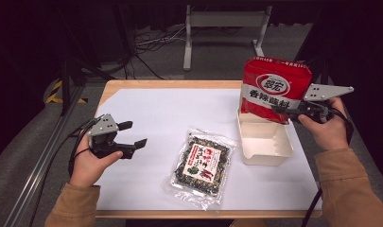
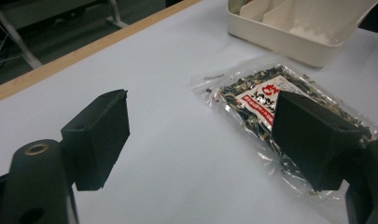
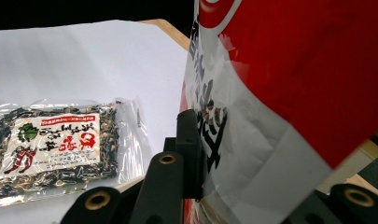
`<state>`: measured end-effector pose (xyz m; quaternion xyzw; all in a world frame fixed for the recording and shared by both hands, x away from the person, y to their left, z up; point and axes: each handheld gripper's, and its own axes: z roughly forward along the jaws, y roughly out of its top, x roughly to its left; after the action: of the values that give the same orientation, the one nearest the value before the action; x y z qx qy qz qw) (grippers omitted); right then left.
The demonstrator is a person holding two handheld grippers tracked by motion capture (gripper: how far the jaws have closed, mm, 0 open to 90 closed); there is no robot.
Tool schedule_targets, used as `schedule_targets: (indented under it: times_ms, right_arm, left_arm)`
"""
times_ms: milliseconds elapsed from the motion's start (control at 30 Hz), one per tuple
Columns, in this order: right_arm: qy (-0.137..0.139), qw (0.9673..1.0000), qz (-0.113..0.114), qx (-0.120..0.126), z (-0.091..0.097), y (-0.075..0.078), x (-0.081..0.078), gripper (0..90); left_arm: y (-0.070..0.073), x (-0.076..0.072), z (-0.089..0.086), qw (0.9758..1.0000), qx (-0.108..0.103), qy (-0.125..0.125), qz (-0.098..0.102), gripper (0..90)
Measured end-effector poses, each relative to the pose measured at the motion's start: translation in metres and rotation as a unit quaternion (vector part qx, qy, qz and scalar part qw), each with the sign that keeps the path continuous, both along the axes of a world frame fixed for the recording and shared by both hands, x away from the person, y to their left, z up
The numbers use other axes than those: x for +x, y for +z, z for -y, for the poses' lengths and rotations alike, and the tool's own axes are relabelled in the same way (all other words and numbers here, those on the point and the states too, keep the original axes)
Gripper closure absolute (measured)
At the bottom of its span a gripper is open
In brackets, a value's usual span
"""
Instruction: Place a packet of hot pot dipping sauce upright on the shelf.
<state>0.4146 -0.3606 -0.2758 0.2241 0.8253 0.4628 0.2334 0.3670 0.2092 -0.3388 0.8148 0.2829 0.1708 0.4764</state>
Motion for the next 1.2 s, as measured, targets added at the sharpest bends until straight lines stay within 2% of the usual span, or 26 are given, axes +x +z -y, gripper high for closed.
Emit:
schedule_targets:
  times_ms: [167, 267, 300, 500, 933, 1200]
  right_arm:
    - [0.001, 1.0, -0.001, -0.002, 0.007, -0.003, 0.009, 80.1]
    - [0.0, 1.0, -0.004, -0.001, 0.01, -0.005, 0.012, 80.1]
    - [-0.005, 1.0, -0.007, -0.004, 0.011, -0.008, 0.017, 80.2]
    - [0.001, 0.9998, -0.02, -0.006, 0.016, -0.017, 0.029, 80.2]
    - [-0.001, 0.9987, -0.047, -0.021, 0.016, -0.035, 0.05, 80.2]
    - [0.002, 0.9975, -0.064, -0.029, 0.015, -0.044, 0.06, 80.2]
  left_arm:
    - [-0.004, -0.003, -0.008, 0.9999, -0.001, 0.015, -0.009, 20.0]
    - [-0.004, -0.004, -0.01, 0.9998, -0.001, 0.018, -0.007, 20.0]
    - [-0.004, -0.005, -0.011, 0.9998, -0.002, 0.02, -0.007, 20.0]
    - [-0.006, -0.009, -0.016, 0.9996, -0.001, 0.028, -0.009, 20.0]
    - [-0.008, -0.017, -0.026, 0.999, 0.0, 0.043, -0.014, 19.9]
    - [-0.01, -0.017, -0.029, 0.9987, -0.002, 0.048, -0.018, 19.8]
